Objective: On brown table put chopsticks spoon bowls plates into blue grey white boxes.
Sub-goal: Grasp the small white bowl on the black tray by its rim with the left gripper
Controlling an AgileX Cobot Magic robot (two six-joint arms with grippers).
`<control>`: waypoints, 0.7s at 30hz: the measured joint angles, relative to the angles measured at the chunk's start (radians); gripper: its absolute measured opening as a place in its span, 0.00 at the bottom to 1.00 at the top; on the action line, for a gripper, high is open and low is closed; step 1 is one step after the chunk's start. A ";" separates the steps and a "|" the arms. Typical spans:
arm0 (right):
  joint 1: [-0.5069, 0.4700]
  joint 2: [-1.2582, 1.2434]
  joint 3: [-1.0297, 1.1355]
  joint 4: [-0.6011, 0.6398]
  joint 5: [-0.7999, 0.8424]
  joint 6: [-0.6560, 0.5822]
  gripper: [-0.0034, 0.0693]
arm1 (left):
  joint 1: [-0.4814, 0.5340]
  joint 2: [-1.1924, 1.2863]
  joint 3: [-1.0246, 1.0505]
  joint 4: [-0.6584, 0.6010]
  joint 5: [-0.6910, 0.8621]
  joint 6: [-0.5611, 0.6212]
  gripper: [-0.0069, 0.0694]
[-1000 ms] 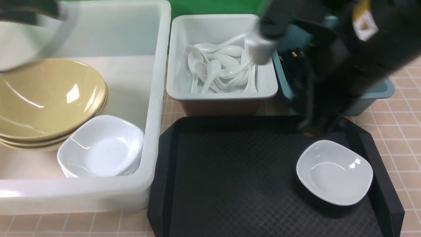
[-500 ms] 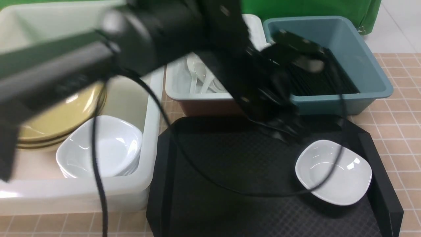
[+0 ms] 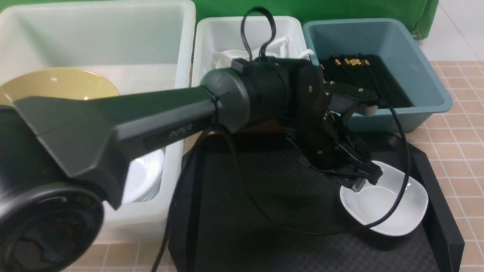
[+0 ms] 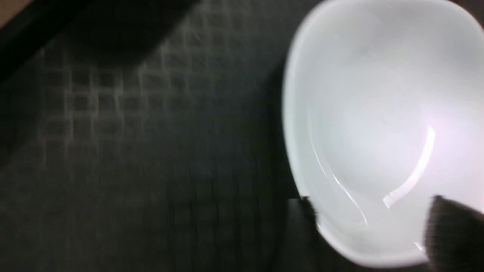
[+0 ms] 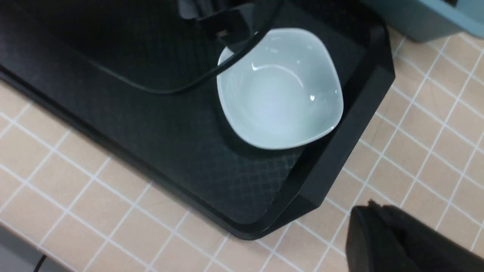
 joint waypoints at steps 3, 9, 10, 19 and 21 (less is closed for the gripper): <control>0.000 0.000 0.020 0.000 -0.001 -0.001 0.11 | -0.001 0.028 0.000 -0.006 -0.049 -0.002 0.78; 0.000 0.000 0.035 0.000 0.000 -0.003 0.11 | -0.015 0.090 0.000 -0.014 -0.088 -0.002 0.80; 0.000 0.000 0.035 0.000 0.000 -0.003 0.11 | -0.018 0.101 0.000 -0.016 -0.089 -0.002 0.79; 0.000 0.000 0.035 0.004 -0.026 -0.003 0.11 | -0.061 0.122 -0.036 -0.010 -0.082 -0.003 0.24; 0.000 0.000 0.035 0.004 -0.030 -0.007 0.11 | -0.058 0.117 -0.067 0.009 -0.037 -0.002 0.16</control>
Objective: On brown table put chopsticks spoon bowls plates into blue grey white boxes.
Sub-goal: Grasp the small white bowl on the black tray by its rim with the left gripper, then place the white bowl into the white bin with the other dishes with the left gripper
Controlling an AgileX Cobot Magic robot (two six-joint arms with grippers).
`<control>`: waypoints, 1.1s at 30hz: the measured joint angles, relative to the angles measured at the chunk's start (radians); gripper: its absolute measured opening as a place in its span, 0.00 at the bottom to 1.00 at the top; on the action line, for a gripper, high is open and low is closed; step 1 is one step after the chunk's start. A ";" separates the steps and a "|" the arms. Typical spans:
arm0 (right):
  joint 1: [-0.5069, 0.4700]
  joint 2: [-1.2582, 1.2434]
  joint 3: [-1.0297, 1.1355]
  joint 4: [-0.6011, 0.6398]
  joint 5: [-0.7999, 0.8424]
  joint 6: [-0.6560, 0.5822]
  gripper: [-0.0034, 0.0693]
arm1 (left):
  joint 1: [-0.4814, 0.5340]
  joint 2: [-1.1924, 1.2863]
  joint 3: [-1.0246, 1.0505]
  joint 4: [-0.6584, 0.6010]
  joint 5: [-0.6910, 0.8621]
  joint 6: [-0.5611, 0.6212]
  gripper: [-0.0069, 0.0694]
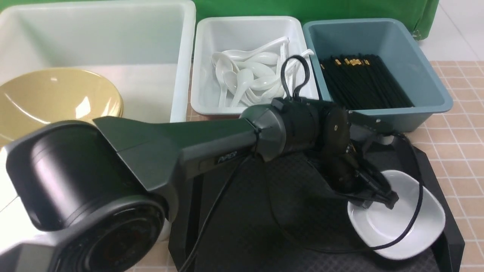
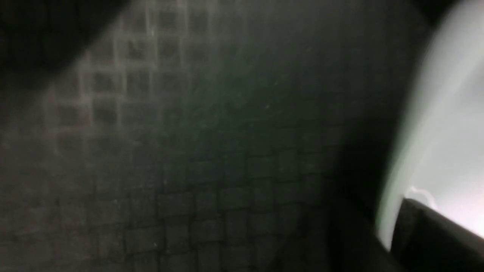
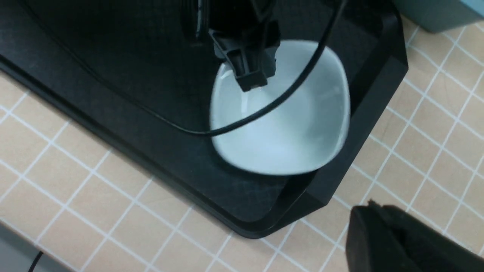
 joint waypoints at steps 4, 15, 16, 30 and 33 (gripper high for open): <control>0.000 0.019 -0.043 0.032 0.000 -0.058 0.11 | 0.029 -0.049 -0.087 0.093 0.159 0.004 0.10; 0.114 0.306 -0.334 0.298 -0.103 -0.265 0.11 | 0.311 -0.587 0.108 0.218 0.358 0.009 0.10; 0.160 0.336 -0.365 0.300 -0.111 -0.271 0.11 | 0.349 -0.651 0.160 0.220 0.351 0.003 0.10; 0.508 0.682 -0.685 0.142 -0.132 -0.259 0.11 | 0.910 -1.179 0.704 0.211 0.149 -0.017 0.10; 0.508 0.690 -0.689 0.136 -0.132 -0.255 0.11 | 0.933 -1.112 0.709 0.192 0.182 0.033 0.10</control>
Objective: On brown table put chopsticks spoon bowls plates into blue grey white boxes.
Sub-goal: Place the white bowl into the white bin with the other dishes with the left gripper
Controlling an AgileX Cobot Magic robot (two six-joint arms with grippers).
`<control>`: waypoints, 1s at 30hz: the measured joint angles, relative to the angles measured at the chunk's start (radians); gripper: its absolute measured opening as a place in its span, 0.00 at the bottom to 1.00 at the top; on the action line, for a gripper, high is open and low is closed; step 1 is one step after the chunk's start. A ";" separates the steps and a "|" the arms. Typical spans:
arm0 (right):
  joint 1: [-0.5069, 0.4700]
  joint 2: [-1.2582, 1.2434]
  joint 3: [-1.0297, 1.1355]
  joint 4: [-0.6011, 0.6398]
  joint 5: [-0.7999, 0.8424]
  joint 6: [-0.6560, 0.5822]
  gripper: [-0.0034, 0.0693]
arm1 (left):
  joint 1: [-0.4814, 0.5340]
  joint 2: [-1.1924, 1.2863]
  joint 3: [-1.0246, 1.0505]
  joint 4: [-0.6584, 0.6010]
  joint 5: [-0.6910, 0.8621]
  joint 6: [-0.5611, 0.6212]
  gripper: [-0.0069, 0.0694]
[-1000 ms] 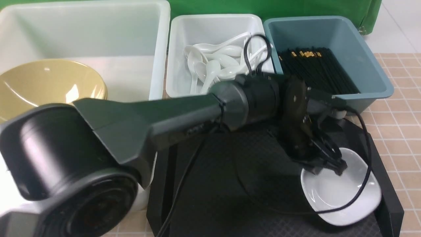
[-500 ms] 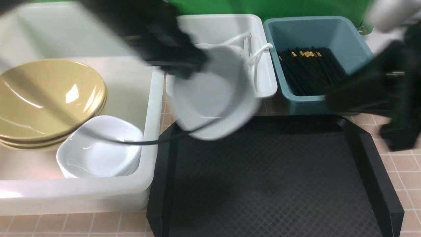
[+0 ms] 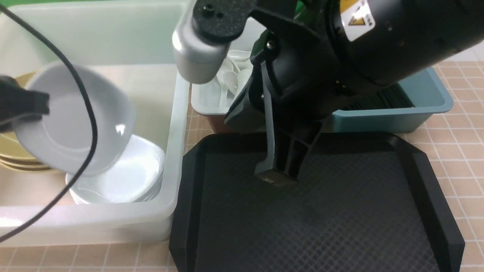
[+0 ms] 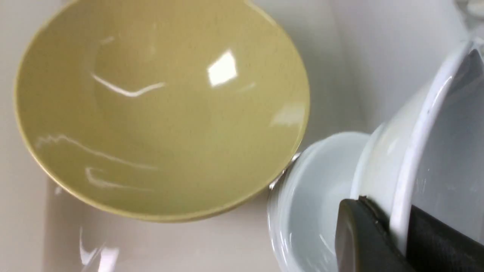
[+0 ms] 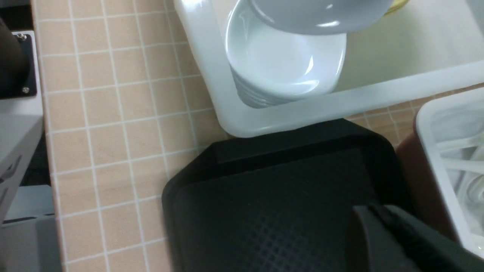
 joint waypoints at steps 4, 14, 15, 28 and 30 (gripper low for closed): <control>0.000 0.001 0.000 0.000 0.001 0.001 0.11 | 0.004 0.128 0.000 -0.055 0.016 0.084 0.10; 0.000 0.001 0.000 -0.007 0.029 0.005 0.11 | 0.004 0.240 0.000 -0.123 0.005 0.310 0.33; 0.000 0.001 0.000 -0.009 0.030 0.005 0.11 | 0.004 0.240 0.000 -0.123 0.003 0.318 0.38; -0.006 -0.040 0.011 -0.092 0.060 0.083 0.11 | 0.004 0.139 -0.230 -0.053 0.218 0.131 0.68; -0.022 -0.085 0.047 -0.093 0.050 0.105 0.11 | 0.004 0.074 -0.210 -0.016 0.230 0.096 0.56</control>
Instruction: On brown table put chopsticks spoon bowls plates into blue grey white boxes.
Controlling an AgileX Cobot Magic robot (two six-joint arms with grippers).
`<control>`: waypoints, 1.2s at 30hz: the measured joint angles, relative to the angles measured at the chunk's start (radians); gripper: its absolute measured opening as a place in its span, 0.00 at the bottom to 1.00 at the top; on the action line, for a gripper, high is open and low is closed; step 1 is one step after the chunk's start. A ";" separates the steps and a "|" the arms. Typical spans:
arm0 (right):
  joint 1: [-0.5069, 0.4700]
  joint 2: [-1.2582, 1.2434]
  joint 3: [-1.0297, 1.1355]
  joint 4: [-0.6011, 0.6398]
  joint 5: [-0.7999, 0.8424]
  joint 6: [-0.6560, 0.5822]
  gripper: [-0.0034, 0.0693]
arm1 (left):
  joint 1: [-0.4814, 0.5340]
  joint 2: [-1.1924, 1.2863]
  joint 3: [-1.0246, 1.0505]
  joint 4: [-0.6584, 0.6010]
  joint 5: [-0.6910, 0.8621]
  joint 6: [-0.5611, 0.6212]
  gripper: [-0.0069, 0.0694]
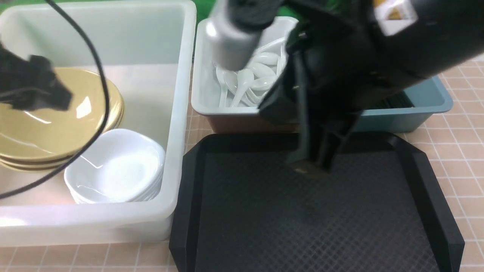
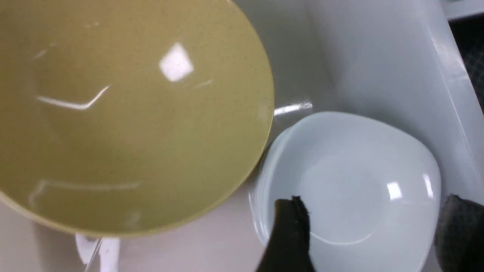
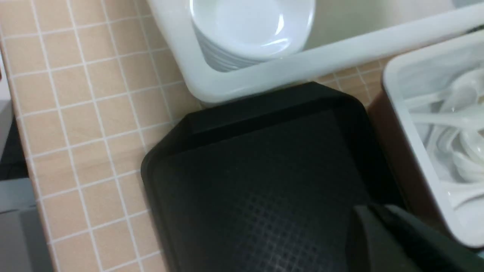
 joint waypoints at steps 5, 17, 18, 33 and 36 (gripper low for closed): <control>-0.058 -0.171 0.215 -0.008 -0.112 0.049 0.11 | -0.002 -0.237 0.198 0.056 -0.074 -0.025 0.18; -0.096 -0.652 0.801 0.057 -0.658 0.086 0.12 | -0.002 -0.750 0.753 0.057 -0.406 -0.025 0.09; -0.096 -0.671 0.830 0.058 -0.704 0.086 0.12 | -0.002 -0.777 0.781 0.057 -0.435 -0.025 0.09; -0.096 -0.695 0.895 0.062 -0.834 0.089 0.13 | -0.002 -0.880 0.907 0.056 -0.505 -0.025 0.09; -0.096 -0.695 0.899 0.062 -0.831 0.089 0.14 | -0.002 -0.880 0.908 0.056 -0.504 -0.025 0.09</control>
